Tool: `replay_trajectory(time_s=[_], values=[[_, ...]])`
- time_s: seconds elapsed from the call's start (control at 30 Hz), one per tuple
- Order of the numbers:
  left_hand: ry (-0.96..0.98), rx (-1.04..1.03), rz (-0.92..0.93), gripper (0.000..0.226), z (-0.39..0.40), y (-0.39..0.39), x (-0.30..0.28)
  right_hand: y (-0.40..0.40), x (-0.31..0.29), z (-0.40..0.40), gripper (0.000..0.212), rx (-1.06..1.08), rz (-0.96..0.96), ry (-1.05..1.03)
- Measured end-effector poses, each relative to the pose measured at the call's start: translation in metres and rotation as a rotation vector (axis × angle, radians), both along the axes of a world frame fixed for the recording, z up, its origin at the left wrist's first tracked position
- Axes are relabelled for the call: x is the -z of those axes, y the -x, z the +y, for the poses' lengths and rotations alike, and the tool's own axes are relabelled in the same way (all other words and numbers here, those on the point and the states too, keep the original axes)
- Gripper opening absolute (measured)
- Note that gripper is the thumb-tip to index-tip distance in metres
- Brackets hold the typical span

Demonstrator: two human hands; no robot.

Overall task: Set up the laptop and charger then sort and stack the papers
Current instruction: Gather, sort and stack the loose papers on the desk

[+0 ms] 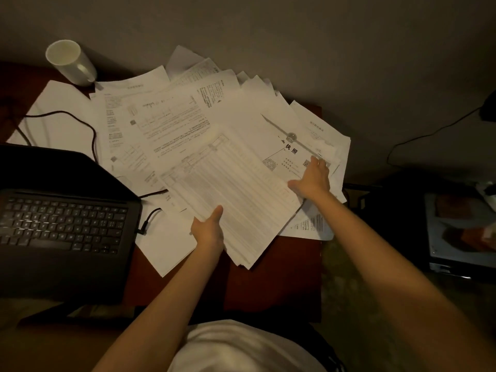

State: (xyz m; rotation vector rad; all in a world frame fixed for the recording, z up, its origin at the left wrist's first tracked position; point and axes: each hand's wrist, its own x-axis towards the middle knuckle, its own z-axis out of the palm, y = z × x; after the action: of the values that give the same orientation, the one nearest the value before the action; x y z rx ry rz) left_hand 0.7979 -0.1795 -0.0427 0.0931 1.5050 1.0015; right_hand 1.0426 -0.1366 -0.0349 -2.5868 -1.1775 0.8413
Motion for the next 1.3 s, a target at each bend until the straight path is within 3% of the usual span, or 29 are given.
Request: replay_trajectory(time_s=[0.2, 0.43, 0.57, 0.67, 0.73, 0.8, 1.03, 1.3], values=[[0.046, -0.046, -0.083, 0.05, 0.001, -0.008, 0.011, -0.032, 0.006, 0.036, 0.124, -0.12, -0.103, 0.171], [0.034, -0.015, -0.08, 0.055, -0.002, -0.005, 0.023, -0.054, 0.004, 0.04, 0.132, -0.096, -0.104, 0.304], [0.046, -0.039, -0.054, 0.054, -0.002, -0.005, 0.024, -0.053, 0.0, 0.037, 0.11, -0.214, -0.408, 0.317], [0.053, -0.037, -0.045, 0.054, -0.002, -0.006, 0.025, -0.049, -0.003, 0.035, 0.068, -0.278, -0.567, 0.213], [0.061, -0.028, -0.047, 0.055, -0.002, -0.005, 0.025, -0.047, -0.006, 0.034, 0.034, -0.257, -0.449, 0.121], [0.067, -0.02, -0.06, 0.057, -0.002, -0.002, 0.027, -0.048, -0.014, 0.032, 0.017, -0.231, -0.316, 0.075], [0.02, 0.005, -0.078, 0.054, -0.005, 0.0, 0.024, -0.056, -0.069, 0.021, 0.019, -0.095, -0.454, -0.355], [0.006, 0.03, -0.082, 0.056, -0.005, 0.0, 0.019, -0.033, -0.112, 0.016, 0.022, 0.257, -0.118, -0.627]])
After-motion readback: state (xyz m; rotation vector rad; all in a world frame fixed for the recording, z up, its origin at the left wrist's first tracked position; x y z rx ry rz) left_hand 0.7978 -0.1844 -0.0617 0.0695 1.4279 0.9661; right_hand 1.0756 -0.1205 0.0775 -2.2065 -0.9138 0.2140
